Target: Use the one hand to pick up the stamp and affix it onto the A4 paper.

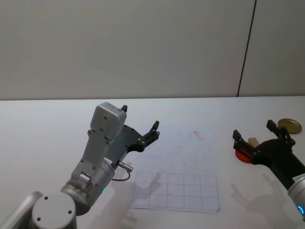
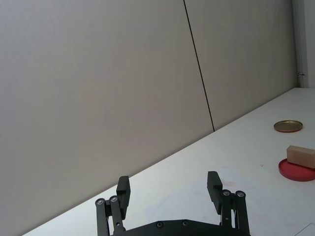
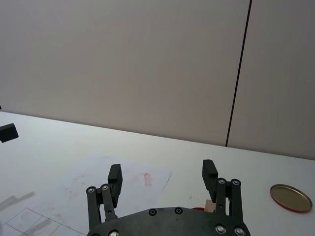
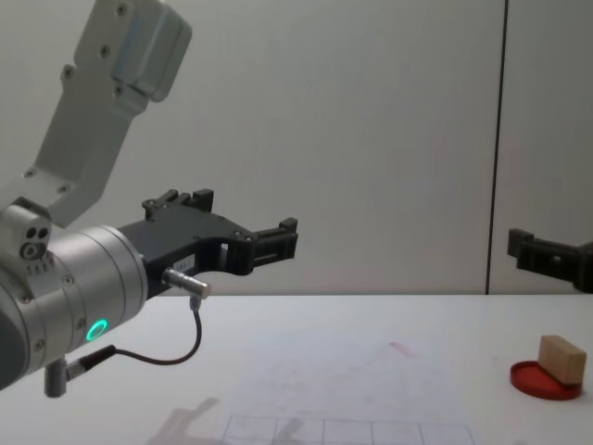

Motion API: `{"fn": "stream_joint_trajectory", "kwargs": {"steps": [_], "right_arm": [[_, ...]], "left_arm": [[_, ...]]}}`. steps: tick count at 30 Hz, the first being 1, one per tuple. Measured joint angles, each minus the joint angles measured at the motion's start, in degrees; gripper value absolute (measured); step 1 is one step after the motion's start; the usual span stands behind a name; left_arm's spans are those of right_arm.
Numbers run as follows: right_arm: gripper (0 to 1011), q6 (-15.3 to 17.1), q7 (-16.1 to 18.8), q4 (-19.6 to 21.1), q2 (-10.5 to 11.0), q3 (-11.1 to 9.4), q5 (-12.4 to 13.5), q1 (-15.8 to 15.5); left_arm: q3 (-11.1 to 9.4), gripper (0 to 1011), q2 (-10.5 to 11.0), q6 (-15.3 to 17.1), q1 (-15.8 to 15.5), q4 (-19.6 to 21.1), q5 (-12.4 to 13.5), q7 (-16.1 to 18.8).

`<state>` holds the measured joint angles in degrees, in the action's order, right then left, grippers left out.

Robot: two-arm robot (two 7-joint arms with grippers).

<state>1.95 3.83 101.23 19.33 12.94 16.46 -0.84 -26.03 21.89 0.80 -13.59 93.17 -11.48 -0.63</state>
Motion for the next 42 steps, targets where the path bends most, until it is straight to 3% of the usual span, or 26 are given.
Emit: {"fn": "stream_joint_trajectory", "kwargs": {"steps": [42], "right_arm": [[1001,0.00,0.00,0.00,0.00,0.00,0.00,0.00]], "left_arm": [[0.00,993,0.00,0.00,0.00,0.00,0.00,0.00]]}}
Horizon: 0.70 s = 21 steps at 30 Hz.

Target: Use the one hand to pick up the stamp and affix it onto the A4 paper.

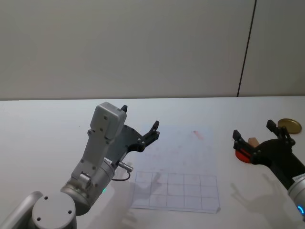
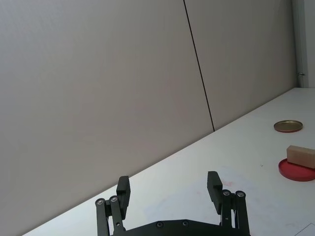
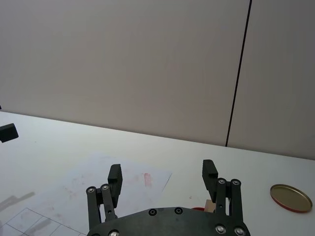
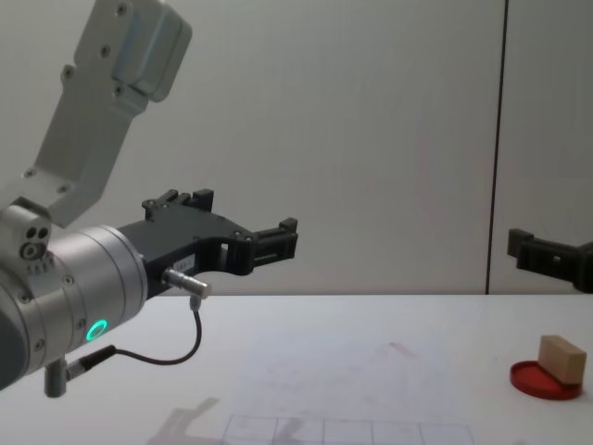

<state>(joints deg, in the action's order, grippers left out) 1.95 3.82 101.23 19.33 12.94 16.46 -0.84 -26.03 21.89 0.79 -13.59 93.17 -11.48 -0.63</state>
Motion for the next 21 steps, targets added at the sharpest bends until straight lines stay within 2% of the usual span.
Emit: {"fn": "stream_joint_trajectory", "kwargs": {"steps": [13,21], "right_arm": [[1001,0.17,-0.12,0.11,0.00,-0.06,-0.01,0.02],[1001,2.86,-2.81,1.40,0.03,-0.73,0.00,0.23]], "left_arm": [[0.00,993,0.00,0.00,0.00,0.00,0.00,0.00],[0.00,993,0.00,0.00,0.00,0.00,0.00,0.00]]}}
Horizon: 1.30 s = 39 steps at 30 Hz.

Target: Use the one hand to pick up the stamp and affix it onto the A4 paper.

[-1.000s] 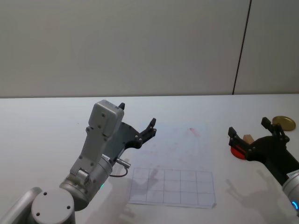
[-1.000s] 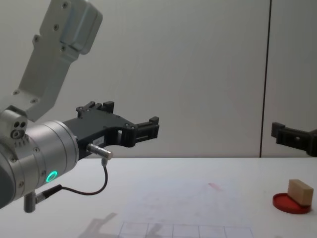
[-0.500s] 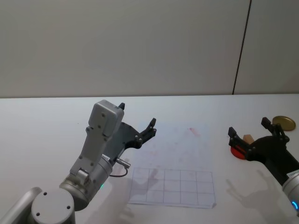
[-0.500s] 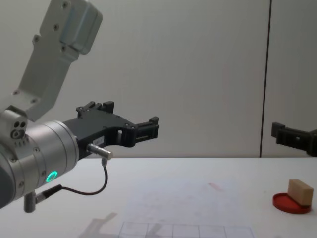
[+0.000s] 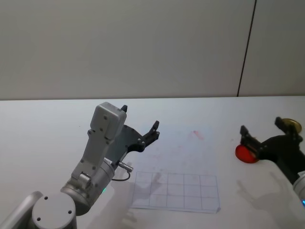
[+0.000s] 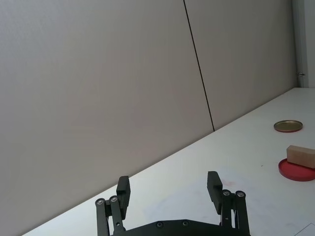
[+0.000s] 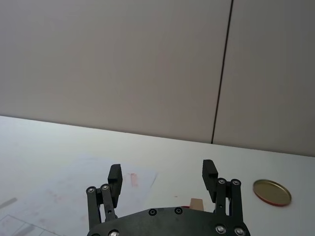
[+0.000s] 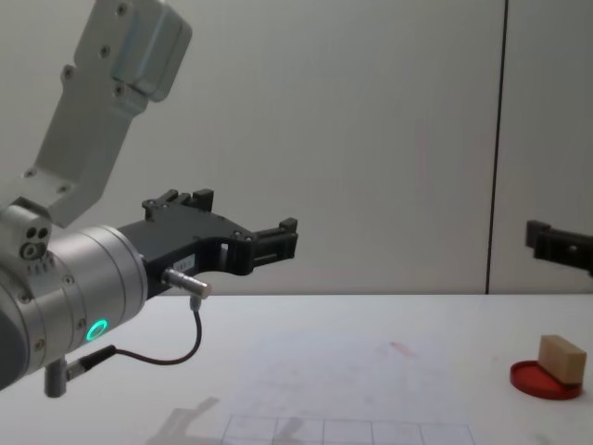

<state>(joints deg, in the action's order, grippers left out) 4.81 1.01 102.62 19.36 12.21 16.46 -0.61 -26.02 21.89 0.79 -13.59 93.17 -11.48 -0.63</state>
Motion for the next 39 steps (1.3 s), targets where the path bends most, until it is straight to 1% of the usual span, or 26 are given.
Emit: {"fn": "stream_joint_trajectory", "kwargs": {"steps": [4,5,6,8,9,12,14,15,18,19,22,25,31,39], "right_arm": [[1001,2.46,-2.04,0.64,-0.13,-0.46,0.21,0.35],[1001,3.53,-2.98,0.83,-0.21,-0.64,0.35,0.57],[1001,3.53,-2.98,0.83,-0.21,-0.64,0.35,0.57],[1001,5.83,-4.53,1.10,-0.44,-1.09,0.69,1.14],[1001,5.83,-4.53,1.10,-0.44,-1.09,0.69,1.14],[1001,9.25,-6.28,1.07,-0.78,-1.62,1.27,2.21],[1001,10.41,-6.69,0.83,-0.94,-1.80,1.45,2.62],[1001,11.53,-7.02,0.43,-1.15,-1.96,1.60,3.20],[1001,13.23,-7.32,-0.31,-1.43,-2.14,1.79,4.06],[1001,14.17,-7.41,-1.01,-1.68,-2.21,1.86,4.76],[1001,15.57,-7.44,-1.96,-2.03,-2.30,1.92,5.80],[1001,17.61,-7.42,-3.81,-2.70,-2.33,1.93,7.25],[1001,20.00,-7.05,-6.92,-3.75,-2.20,1.72,9.45],[1001,21.72,-6.31,-10.76,-4.91,-1.88,0.91,11.66]], "left_arm": [[0.00,993,0.00,0.00,0.00,0.00,0.00,0.00],[0.00,993,0.00,0.00,0.00,0.00,0.00,0.00],[0.00,993,0.00,0.00,0.00,0.00,0.00,0.00],[0.00,993,0.00,0.00,0.00,0.00,0.00,0.00],[0.00,993,0.00,0.00,0.00,0.00,0.00,0.00],[0.00,993,0.00,0.00,0.00,0.00,0.00,0.00],[0.00,993,0.00,0.00,0.00,0.00,0.00,0.00],[0.00,993,0.00,0.00,0.00,0.00,0.00,0.00],[0.00,993,0.00,0.00,0.00,0.00,0.00,0.00],[0.00,993,0.00,0.00,0.00,0.00,0.00,0.00],[0.00,993,0.00,0.00,0.00,0.00,0.00,0.00],[0.00,993,0.00,0.00,0.00,0.00,0.00,0.00],[0.00,993,0.00,0.00,0.00,0.00,0.00,0.00],[0.00,993,0.00,0.00,0.00,0.00,0.00,0.00]]}}
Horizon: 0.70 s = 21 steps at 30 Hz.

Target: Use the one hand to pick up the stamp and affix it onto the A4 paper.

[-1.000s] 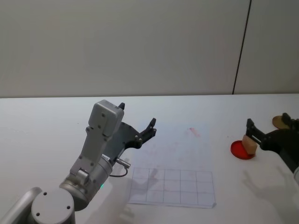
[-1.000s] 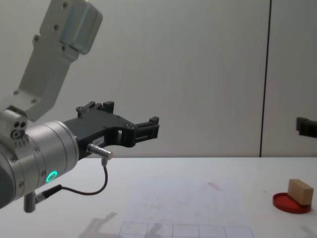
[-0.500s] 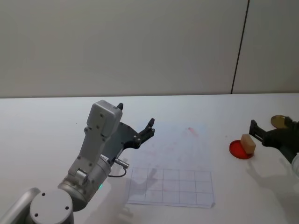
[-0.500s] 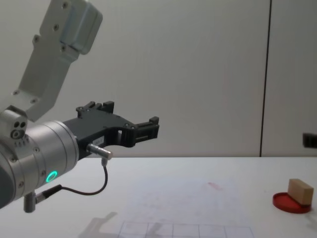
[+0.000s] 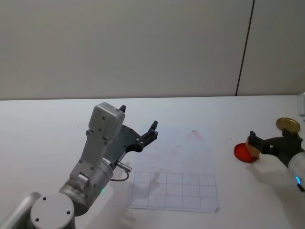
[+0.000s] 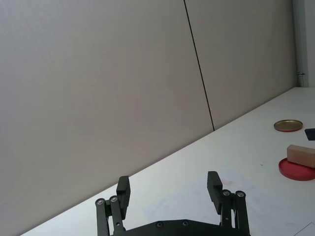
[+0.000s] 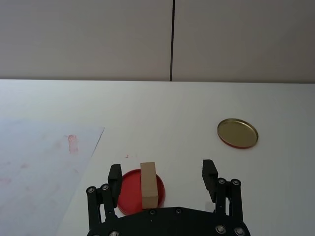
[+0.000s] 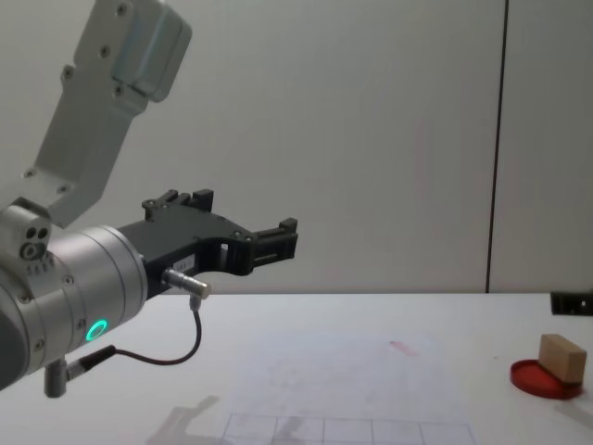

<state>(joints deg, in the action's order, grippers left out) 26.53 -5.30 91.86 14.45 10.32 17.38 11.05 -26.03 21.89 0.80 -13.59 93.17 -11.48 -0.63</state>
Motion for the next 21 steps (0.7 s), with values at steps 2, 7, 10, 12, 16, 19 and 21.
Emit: {"fn": "stream_joint_trajectory", "kwargs": {"steps": [2,7,10,12,16,19,21], "right_arm": [[1001,0.26,0.19,-1.09,-0.30,0.09,-0.24,0.59],[1001,0.57,0.58,-3.04,-0.88,0.27,-0.73,1.58],[960,0.62,0.87,-4.27,-1.25,0.40,-1.05,2.16],[930,0.62,1.05,-4.78,-1.41,0.45,-1.23,2.43],[807,0.47,1.74,-6.54,-1.94,0.68,-1.69,3.34],[708,0.30,2.12,-7.72,-2.23,0.81,-1.94,3.84],[675,0.24,2.29,-8.24,-2.36,0.86,-2.06,4.05]], "left_arm": [[0.00,993,0.00,0.00,0.00,0.00,0.00,0.00],[0.00,993,0.00,0.00,0.00,0.00,0.00,0.00],[0.00,993,0.00,0.00,0.00,0.00,0.00,0.00],[0.00,993,0.00,0.00,0.00,0.00,0.00,0.00],[0.00,993,0.00,0.00,0.00,0.00,0.00,0.00],[0.00,993,0.00,0.00,0.00,0.00,0.00,0.00],[0.00,993,0.00,0.00,0.00,0.00,0.00,0.00]]}}
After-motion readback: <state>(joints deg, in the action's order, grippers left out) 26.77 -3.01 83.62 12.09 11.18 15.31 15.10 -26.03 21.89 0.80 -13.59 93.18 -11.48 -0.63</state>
